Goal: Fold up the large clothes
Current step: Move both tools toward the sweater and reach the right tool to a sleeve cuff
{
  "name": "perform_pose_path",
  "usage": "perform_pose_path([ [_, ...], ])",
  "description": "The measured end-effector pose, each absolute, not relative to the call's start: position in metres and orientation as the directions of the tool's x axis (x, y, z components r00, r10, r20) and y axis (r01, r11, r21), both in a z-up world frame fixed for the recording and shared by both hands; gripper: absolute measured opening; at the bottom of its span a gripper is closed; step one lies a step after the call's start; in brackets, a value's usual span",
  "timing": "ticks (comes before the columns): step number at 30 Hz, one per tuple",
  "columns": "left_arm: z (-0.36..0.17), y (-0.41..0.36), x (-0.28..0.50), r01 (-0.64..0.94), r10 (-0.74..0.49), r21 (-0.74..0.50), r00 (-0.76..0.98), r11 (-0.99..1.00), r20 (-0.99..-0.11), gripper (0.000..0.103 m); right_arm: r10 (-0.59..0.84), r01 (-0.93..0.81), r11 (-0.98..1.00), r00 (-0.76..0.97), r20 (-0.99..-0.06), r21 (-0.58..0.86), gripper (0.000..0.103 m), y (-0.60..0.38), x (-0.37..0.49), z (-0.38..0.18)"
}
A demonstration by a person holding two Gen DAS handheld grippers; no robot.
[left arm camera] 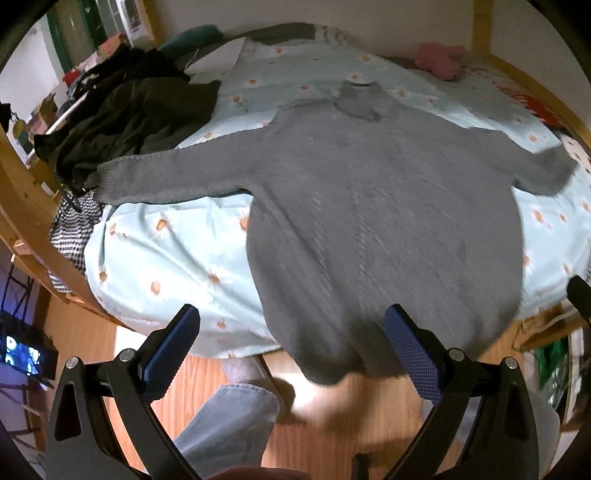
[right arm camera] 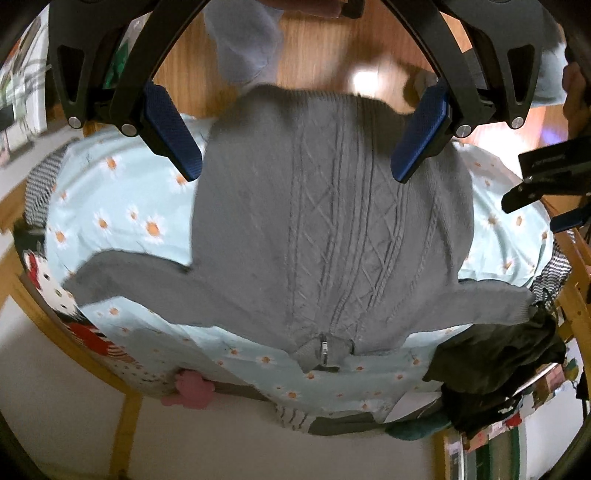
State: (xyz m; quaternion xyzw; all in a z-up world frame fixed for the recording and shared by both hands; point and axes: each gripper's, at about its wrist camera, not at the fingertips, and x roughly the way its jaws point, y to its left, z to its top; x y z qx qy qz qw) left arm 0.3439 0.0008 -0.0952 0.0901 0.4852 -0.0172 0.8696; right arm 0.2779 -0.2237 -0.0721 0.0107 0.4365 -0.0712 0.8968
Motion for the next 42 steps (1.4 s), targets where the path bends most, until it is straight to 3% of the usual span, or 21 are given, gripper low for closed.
perform_pose_path([
  [18, -0.171, 0.129, 0.573, -0.116, 0.129, 0.088, 0.413, 0.989, -0.901, 0.099, -0.014, -0.063, 0.996, 0.563, -0.826, -0.059, 0.101, -0.128, 0.504, -0.133],
  [24, -0.174, 0.206, 0.612, -0.261, 0.153, 0.039, 0.434, 0.965, -0.888, 0.099, 0.120, -0.282, 0.957, 0.596, -0.794, -0.067, 0.101, -0.054, 0.555, -0.153],
  [32, -0.191, 0.266, 0.639, -0.334, 0.121, -0.033, 0.431, 0.942, -0.894, 0.098, 0.314, -0.620, 0.770, 0.574, -0.756, -0.150, 0.100, 0.058, 0.578, -0.182],
  [36, -0.204, 0.281, 0.650, -0.337, 0.067, -0.091, 0.430, 0.937, -0.901, 0.098, 0.253, -0.675, 0.703, 0.531, -0.809, -0.224, 0.100, 0.097, 0.600, -0.215],
  [42, -0.209, 0.286, 0.659, -0.377, 0.066, -0.120, 0.443, 0.918, -0.894, 0.098, 0.300, -0.640, 0.768, 0.414, -0.860, -0.040, 0.096, 0.101, 0.640, -0.223],
])
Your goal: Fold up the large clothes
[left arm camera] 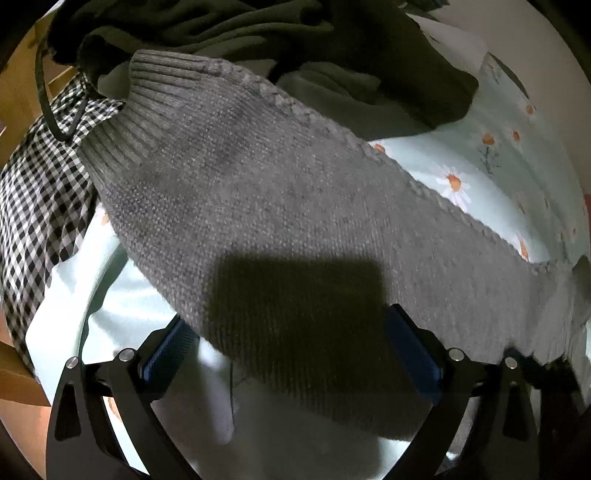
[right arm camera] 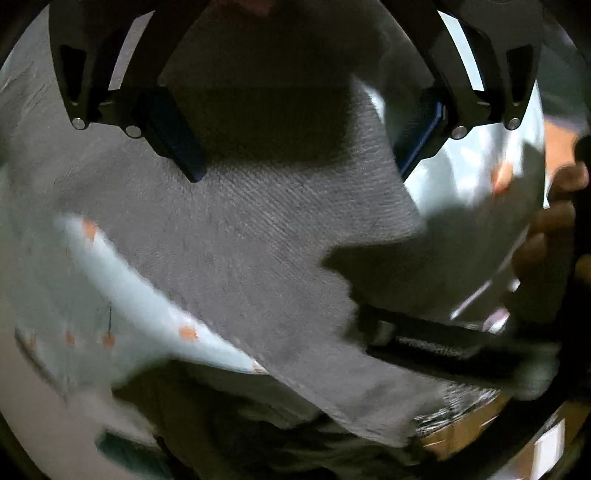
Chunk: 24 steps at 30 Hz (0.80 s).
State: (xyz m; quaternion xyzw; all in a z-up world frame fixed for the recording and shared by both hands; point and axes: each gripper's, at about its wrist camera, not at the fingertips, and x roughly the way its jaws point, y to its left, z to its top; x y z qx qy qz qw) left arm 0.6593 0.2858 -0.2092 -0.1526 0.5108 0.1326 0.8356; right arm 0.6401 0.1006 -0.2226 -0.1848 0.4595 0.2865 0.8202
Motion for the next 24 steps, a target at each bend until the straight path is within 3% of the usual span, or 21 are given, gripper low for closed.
perform_pose_path([
  [1, -0.208, 0.287, 0.660, -0.389, 0.062, -0.134, 0.454, 0.912, -0.889, 0.098, 0.299, -0.622, 0.783, 0.411, -0.861, -0.025, 0.083, 0.096, 0.642, -0.221],
  [2, -0.207, 0.290, 0.660, -0.406, 0.049, -0.165, 0.468, 0.899, -0.882, 0.098, 0.288, -0.607, 0.793, 0.436, -0.853, -0.043, 0.059, 0.092, 0.642, -0.218],
  [4, -0.203, 0.303, 0.658, -0.424, 0.001, -0.253, 0.513, 0.869, -0.858, 0.098, 0.294, -0.581, 0.813, 0.465, -0.835, -0.037, 0.024, 0.084, 0.639, -0.210],
  [5, -0.201, 0.307, 0.656, -0.424, -0.026, -0.294, 0.534, 0.856, -0.845, 0.098, 0.319, -0.568, 0.823, 0.472, -0.822, -0.006, 0.016, 0.076, 0.636, -0.204],
  [12, -0.205, 0.334, 0.642, -0.396, -0.291, -0.672, 0.681, 0.626, -0.672, 0.098, 0.507, -0.536, 0.817, 0.491, -0.709, 0.213, 0.013, 0.030, 0.628, -0.166],
  [15, -0.222, 0.350, 0.636, -0.351, -0.376, -0.821, 0.760, 0.449, -0.531, 0.098, 0.539, -0.533, 0.806, 0.480, -0.692, 0.257, 0.013, 0.019, 0.630, -0.161],
  [18, -0.229, 0.360, 0.641, -0.195, -0.466, -0.935, 0.825, 0.295, -0.319, 0.098, 0.587, -0.533, 0.783, 0.461, -0.666, 0.321, 0.013, 0.007, 0.627, -0.158],
  [19, -0.229, 0.361, 0.643, -0.178, -0.476, -0.943, 0.827, 0.282, -0.299, 0.093, 0.602, -0.538, 0.773, 0.456, -0.656, 0.336, 0.013, 0.000, 0.624, -0.157],
  [20, -0.228, 0.359, 0.645, -0.160, -0.487, -0.947, 0.826, 0.278, -0.283, 0.081, 0.615, -0.546, 0.763, 0.452, -0.646, 0.345, 0.014, -0.004, 0.621, -0.156],
  [22, -0.228, 0.357, 0.653, -0.155, -0.504, -0.940, 0.811, 0.302, -0.296, 0.008, 0.615, -0.553, 0.761, 0.446, -0.651, 0.340, 0.014, -0.009, 0.610, -0.157],
  [24, -0.228, 0.353, 0.660, -0.112, -0.535, -0.947, 0.802, 0.301, -0.265, 0.007, 0.615, -0.566, 0.751, 0.413, -0.672, 0.340, 0.014, -0.013, 0.606, -0.162],
])
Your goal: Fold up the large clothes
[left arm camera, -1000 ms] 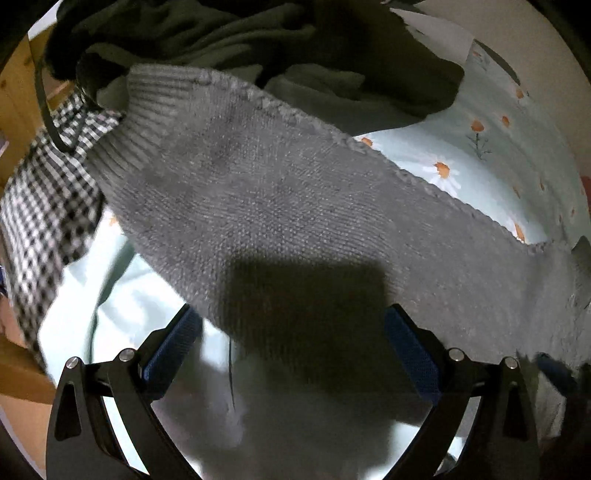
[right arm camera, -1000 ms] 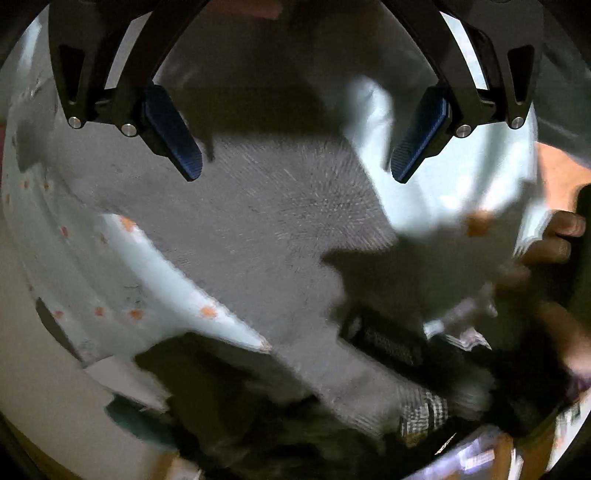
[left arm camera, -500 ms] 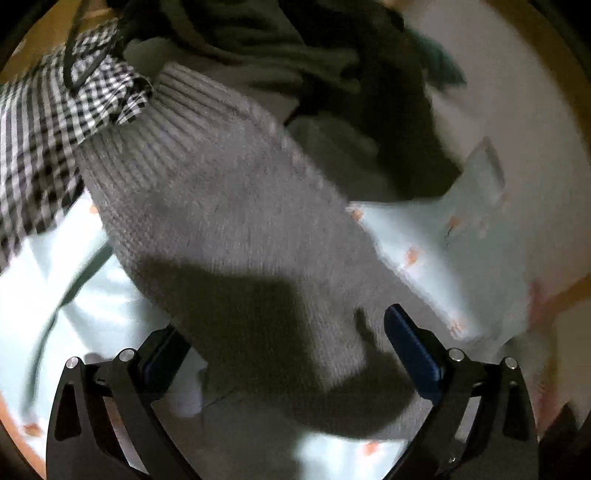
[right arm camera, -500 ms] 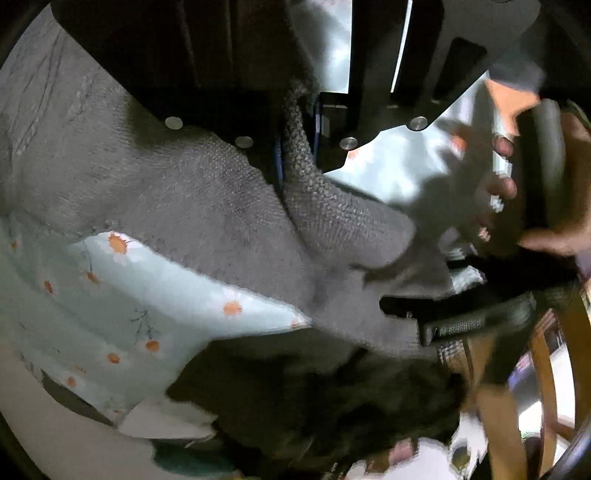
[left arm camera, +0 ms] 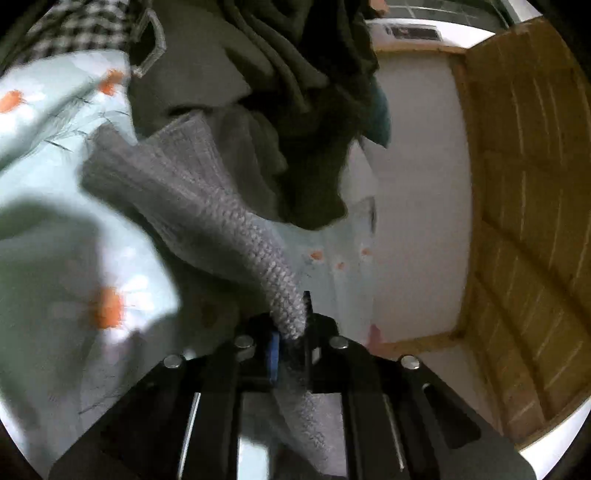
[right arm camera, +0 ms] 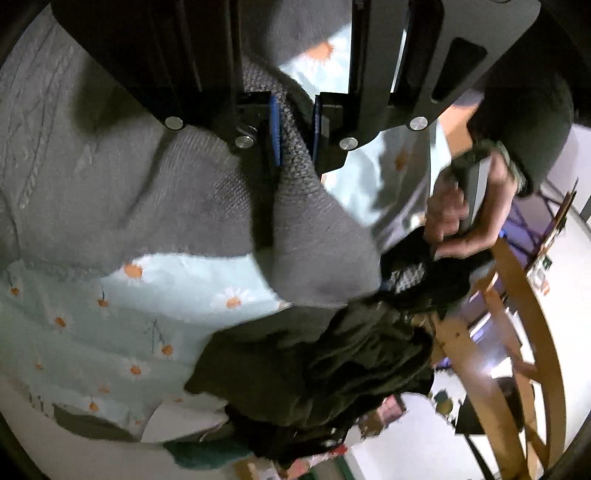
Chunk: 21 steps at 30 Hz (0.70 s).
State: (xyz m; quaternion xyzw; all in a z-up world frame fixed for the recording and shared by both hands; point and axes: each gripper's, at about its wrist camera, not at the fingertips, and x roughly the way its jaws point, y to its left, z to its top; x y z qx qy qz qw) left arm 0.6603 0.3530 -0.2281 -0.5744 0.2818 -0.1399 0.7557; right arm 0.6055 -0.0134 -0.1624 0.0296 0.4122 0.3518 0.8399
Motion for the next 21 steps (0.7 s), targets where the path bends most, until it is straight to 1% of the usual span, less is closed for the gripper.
perform_pose_path([
  [1, -0.223, 0.346, 0.663, -0.088, -0.544, -0.940, 0.796, 0.329, -0.265, 0.007, 0.611, -0.566, 0.751, 0.403, -0.681, 0.340, 0.015, -0.017, 0.602, -0.166],
  [3, -0.202, 0.326, 0.668, -0.024, -0.550, -0.894, 0.781, 0.447, -0.296, 0.007, 0.620, -0.556, 0.747, 0.383, -0.685, 0.365, 0.018, -0.027, 0.598, -0.172],
  [4, -0.194, 0.316, 0.670, -0.003, -0.548, -0.869, 0.776, 0.494, -0.314, 0.007, 0.624, -0.548, 0.746, 0.378, -0.684, 0.378, 0.032, -0.032, 0.596, -0.173],
  [5, -0.187, 0.305, 0.672, 0.015, -0.548, -0.847, 0.768, 0.532, -0.331, 0.007, 0.638, -0.532, 0.742, 0.373, -0.674, 0.408, 0.065, -0.043, 0.593, -0.174],
  [6, -0.181, 0.291, 0.675, 0.042, -0.556, -0.821, 0.755, 0.570, -0.347, 0.007, 0.661, -0.523, 0.730, 0.373, -0.652, 0.441, 0.080, -0.054, 0.590, -0.171],
  [7, -0.173, 0.280, 0.682, 0.068, -0.559, -0.794, 0.746, 0.604, -0.362, 0.007, 0.690, -0.508, 0.714, 0.392, -0.609, 0.482, 0.100, -0.070, 0.585, -0.164],
  [8, -0.167, 0.272, 0.686, 0.093, -0.556, -0.759, 0.738, 0.645, -0.382, 0.007, 0.711, -0.499, 0.699, 0.405, -0.575, 0.513, 0.100, -0.084, 0.580, -0.158],
  [10, -0.155, 0.236, 0.694, 0.180, -0.558, -0.653, 0.709, 0.736, -0.432, 0.007, 0.784, -0.504, 0.619, 0.346, -0.515, 0.603, 0.100, -0.118, 0.575, -0.145],
  [11, -0.153, 0.218, 0.692, 0.222, -0.563, -0.608, 0.692, 0.763, -0.453, 0.007, 0.792, -0.504, 0.609, 0.342, -0.505, 0.613, 0.100, -0.129, 0.574, -0.141],
  [14, -0.158, 0.144, 0.691, 0.389, -0.620, -0.492, 0.593, 0.779, -0.514, 0.007, 0.720, -0.433, 0.694, 0.434, -0.542, 0.575, 0.100, -0.165, 0.576, -0.125],
  [17, -0.178, 0.070, 0.676, 0.521, -0.611, -0.347, 0.508, 0.779, -0.608, 0.007, 0.680, -0.367, 0.729, 0.486, -0.549, 0.577, 0.100, -0.185, 0.592, -0.112],
  [19, -0.197, 0.033, 0.670, 0.561, -0.581, -0.285, 0.466, 0.777, -0.667, 0.007, 0.667, -0.354, 0.741, 0.490, -0.561, 0.571, 0.100, -0.184, 0.607, -0.109],
  [21, -0.216, 0.020, 0.674, 0.571, -0.549, -0.249, 0.443, 0.782, -0.709, 0.007, 0.654, -0.328, 0.755, 0.424, -0.626, 0.568, 0.100, -0.176, 0.629, -0.122],
])
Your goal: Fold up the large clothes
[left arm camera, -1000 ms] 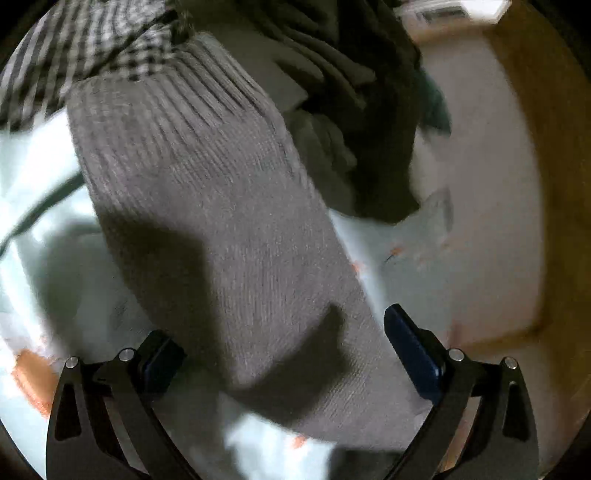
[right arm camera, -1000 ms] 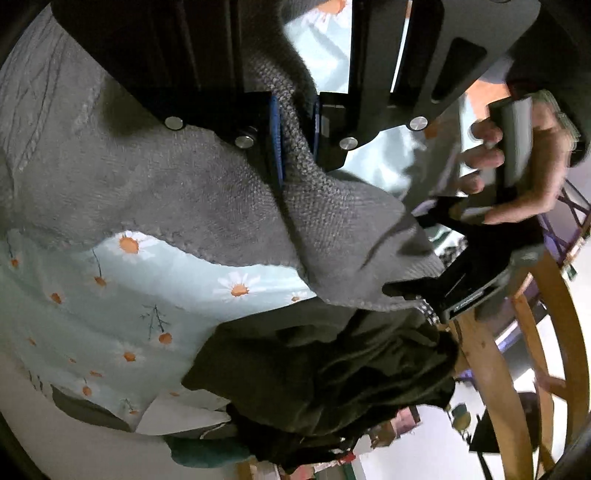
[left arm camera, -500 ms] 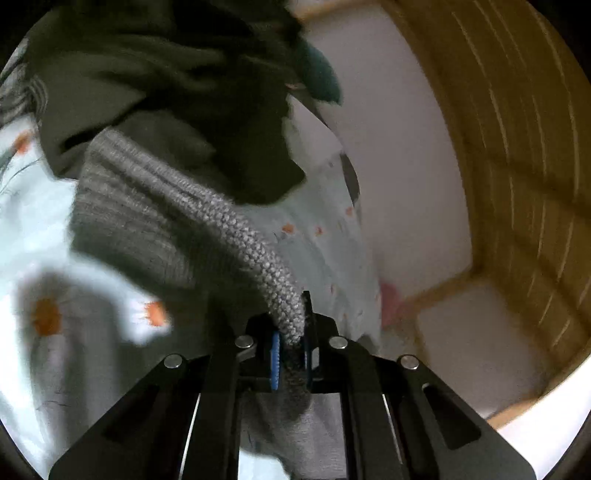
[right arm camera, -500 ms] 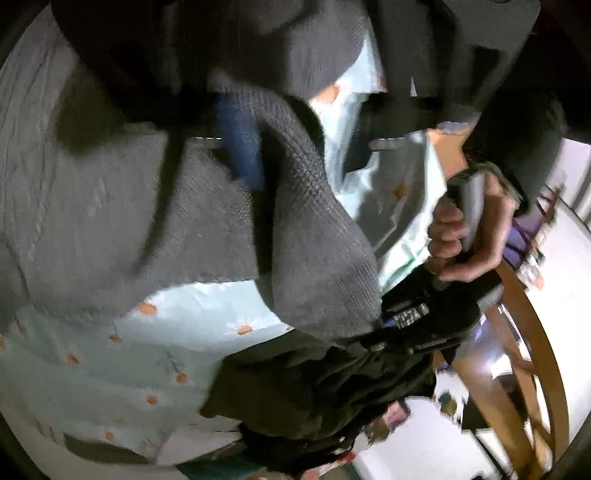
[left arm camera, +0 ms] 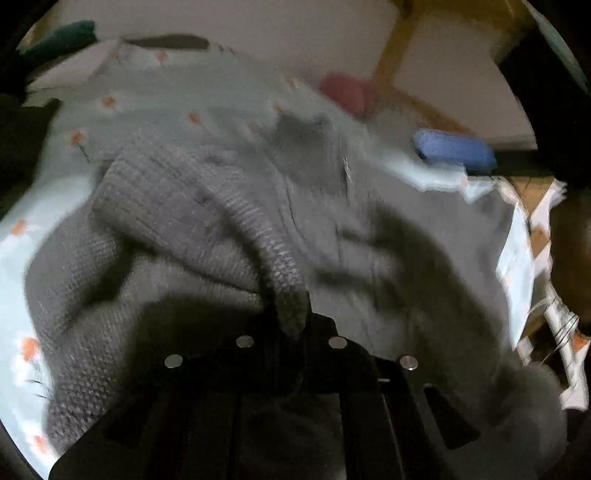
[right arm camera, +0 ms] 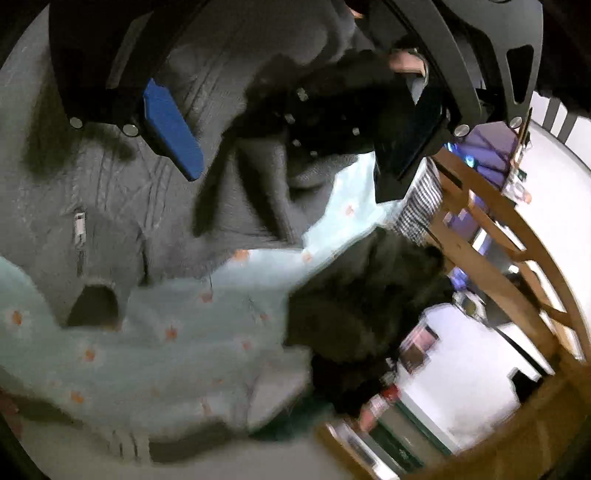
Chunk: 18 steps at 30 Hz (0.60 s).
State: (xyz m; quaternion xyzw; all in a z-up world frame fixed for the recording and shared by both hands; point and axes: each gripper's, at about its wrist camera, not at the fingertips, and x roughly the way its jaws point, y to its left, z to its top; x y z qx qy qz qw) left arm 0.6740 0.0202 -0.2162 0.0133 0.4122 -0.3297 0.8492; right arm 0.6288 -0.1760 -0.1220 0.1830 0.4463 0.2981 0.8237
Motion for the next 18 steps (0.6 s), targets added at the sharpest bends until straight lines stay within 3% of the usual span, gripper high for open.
perform_pose_path([
  [3, -0.221, 0.013, 0.671, 0.588, -0.512, -0.183, 0.459, 0.787, -0.726, 0.007, 0.592, -0.242, 0.806, 0.307, -0.745, 0.540, 0.100, -0.158, 0.664, -0.157],
  [6, -0.219, 0.002, 0.676, 0.591, -0.496, -0.156, 0.470, 0.791, -0.731, 0.007, 0.649, -0.188, 0.761, 0.240, -0.722, 0.621, 0.100, -0.145, 0.690, -0.183],
  [8, -0.221, -0.006, 0.677, 0.594, -0.473, -0.120, 0.485, 0.796, -0.736, 0.008, 0.600, -0.208, 0.800, 0.262, -0.756, 0.562, 0.097, -0.132, 0.697, -0.185],
  [9, -0.221, -0.007, 0.679, 0.591, -0.469, -0.116, 0.489, 0.798, -0.735, 0.008, 0.553, -0.246, 0.831, 0.283, -0.784, 0.498, 0.092, -0.121, 0.698, -0.184],
  [11, -0.221, -0.008, 0.682, 0.587, -0.480, -0.134, 0.486, 0.798, -0.731, 0.008, 0.452, -0.298, 0.882, 0.314, -0.835, 0.366, 0.022, -0.106, 0.698, -0.182],
  [13, -0.218, -0.003, 0.680, 0.582, -0.491, -0.149, 0.490, 0.800, -0.721, 0.008, 0.523, -0.329, 0.847, 0.370, -0.768, 0.418, 0.012, -0.112, 0.689, -0.170],
  [16, -0.196, 0.013, 0.669, 0.591, -0.551, -0.173, 0.552, 0.788, -0.625, 0.009, 0.638, -0.343, 0.766, 0.507, -0.579, 0.543, 0.010, -0.156, 0.668, -0.141],
  [17, -0.186, 0.017, 0.665, 0.593, -0.569, -0.178, 0.578, 0.785, -0.585, 0.012, 0.666, -0.331, 0.731, 0.537, -0.518, 0.596, 0.010, -0.174, 0.663, -0.134],
  [18, -0.172, 0.023, 0.660, 0.586, -0.583, -0.192, 0.608, 0.787, -0.538, 0.021, 0.678, -0.318, 0.705, 0.563, -0.472, 0.634, 0.010, -0.191, 0.656, -0.128],
])
